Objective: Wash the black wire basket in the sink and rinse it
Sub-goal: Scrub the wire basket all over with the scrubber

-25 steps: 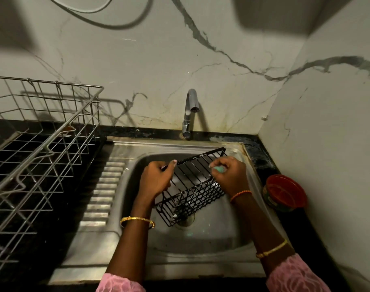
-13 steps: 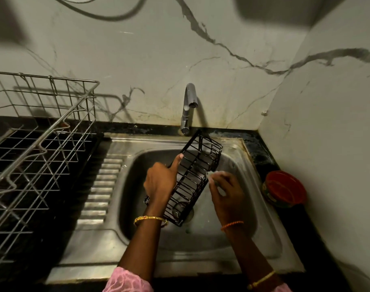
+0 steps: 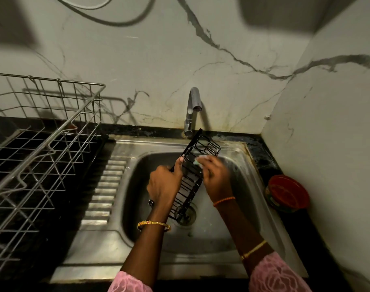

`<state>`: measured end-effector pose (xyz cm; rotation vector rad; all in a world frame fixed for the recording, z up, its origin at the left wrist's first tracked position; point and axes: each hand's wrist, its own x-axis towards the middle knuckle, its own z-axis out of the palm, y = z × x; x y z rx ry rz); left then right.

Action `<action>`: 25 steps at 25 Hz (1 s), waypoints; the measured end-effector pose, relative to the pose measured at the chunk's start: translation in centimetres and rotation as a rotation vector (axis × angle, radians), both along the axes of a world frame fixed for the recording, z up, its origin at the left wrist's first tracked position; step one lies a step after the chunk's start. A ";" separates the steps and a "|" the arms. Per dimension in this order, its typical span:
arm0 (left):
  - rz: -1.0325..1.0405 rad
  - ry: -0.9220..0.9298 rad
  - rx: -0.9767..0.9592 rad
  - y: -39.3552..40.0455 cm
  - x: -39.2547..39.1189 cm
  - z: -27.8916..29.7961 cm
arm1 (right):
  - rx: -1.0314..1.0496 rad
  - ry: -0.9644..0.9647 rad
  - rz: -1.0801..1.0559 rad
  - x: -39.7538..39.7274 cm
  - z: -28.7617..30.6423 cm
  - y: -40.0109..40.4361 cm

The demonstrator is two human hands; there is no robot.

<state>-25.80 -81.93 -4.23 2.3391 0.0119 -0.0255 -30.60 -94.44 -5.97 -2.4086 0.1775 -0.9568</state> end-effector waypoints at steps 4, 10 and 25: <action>-0.115 -0.057 0.033 -0.1 0.3 -0.3 | -0.032 0.073 -0.093 -2.2 -1.5 -1.6; -0.156 -0.038 0.004 -0.7 -0.7 0.4 | 0.019 -0.046 -0.039 1.3 1.8 0.4; -0.086 0.041 -0.121 -0.9 -1.5 -0.3 | -0.019 0.008 0.173 -2.0 -0.5 3.7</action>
